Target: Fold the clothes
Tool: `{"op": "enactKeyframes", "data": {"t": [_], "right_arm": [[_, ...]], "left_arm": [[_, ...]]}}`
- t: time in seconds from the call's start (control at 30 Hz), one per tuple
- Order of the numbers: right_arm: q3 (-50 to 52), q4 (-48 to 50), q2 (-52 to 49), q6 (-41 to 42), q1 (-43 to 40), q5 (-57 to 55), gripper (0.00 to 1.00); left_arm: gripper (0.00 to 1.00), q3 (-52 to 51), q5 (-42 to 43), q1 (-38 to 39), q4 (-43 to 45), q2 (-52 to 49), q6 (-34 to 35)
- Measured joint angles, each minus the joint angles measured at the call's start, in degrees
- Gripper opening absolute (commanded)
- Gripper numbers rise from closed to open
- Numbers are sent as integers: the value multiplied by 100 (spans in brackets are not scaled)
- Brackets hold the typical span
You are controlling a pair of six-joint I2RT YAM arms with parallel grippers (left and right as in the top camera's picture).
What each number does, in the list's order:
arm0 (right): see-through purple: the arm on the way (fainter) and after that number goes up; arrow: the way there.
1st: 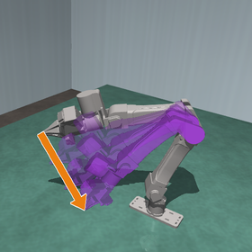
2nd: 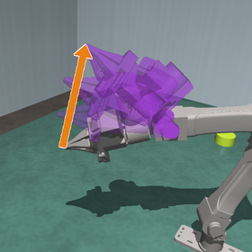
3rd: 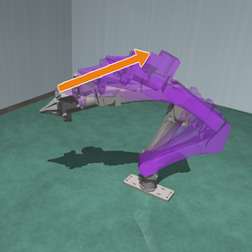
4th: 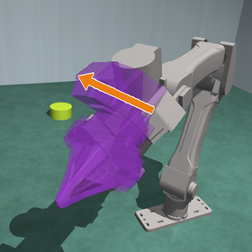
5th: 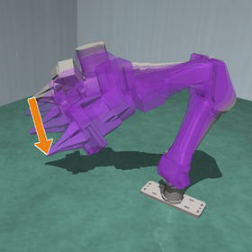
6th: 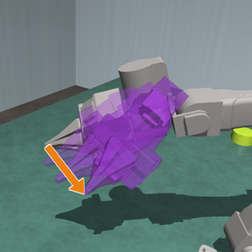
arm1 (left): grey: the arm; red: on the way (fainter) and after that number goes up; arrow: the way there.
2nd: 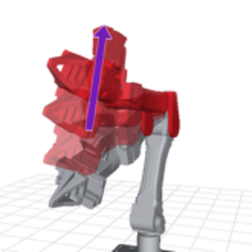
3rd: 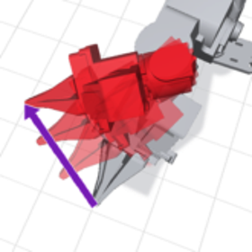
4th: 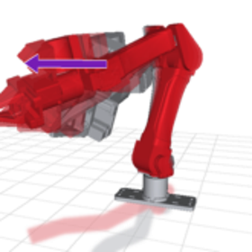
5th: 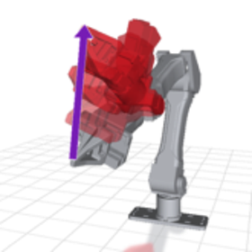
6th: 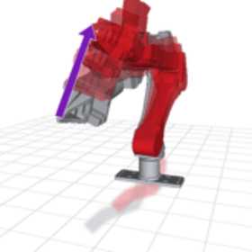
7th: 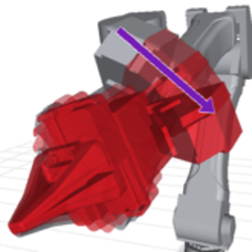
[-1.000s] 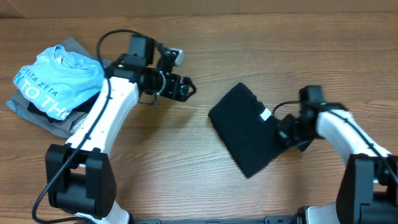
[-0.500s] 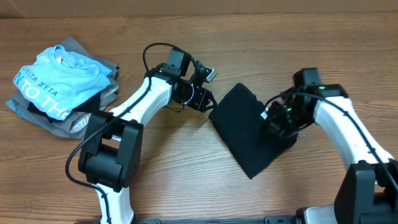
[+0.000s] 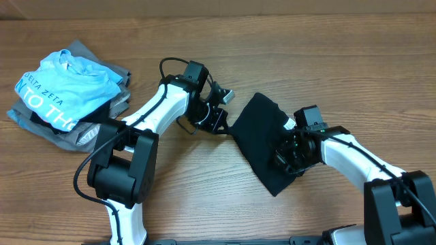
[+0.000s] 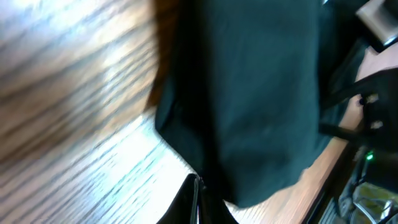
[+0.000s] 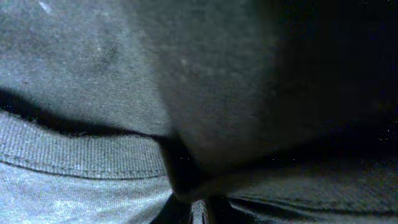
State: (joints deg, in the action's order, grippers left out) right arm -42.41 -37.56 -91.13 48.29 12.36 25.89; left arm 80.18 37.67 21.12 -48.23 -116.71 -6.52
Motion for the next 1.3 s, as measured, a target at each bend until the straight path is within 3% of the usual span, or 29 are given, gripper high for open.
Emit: {"op": "enactKeyframes", "data": {"t": [0.17,0.3,0.4,0.63,0.9,1.07,1.3], "right_arm": [[0,-111,13,39,-4,-68,8],[-13,-433,22,-125,-146,-98,8],[-52,-929,28,-286,-380,-293,8],[-33,-1152,33,-1126,-979,-474,8],[-28,-1156,33,-1447,-1012,-472,8],[-28,-1167,33,-1491,-1012,-476,8],[-28,-1180,33,-1532,-1012,-490,8]], "left_arm": [[4,0,-177,0,-188,0,-275],[18,0,-236,-37,127,0,-310],[22,2,-236,-138,413,0,-234],[23,2,72,-219,525,0,-192],[22,2,245,522,638,-2,-133],[21,7,264,719,229,-2,-116],[16,9,101,612,-1110,-11,-282]]}}
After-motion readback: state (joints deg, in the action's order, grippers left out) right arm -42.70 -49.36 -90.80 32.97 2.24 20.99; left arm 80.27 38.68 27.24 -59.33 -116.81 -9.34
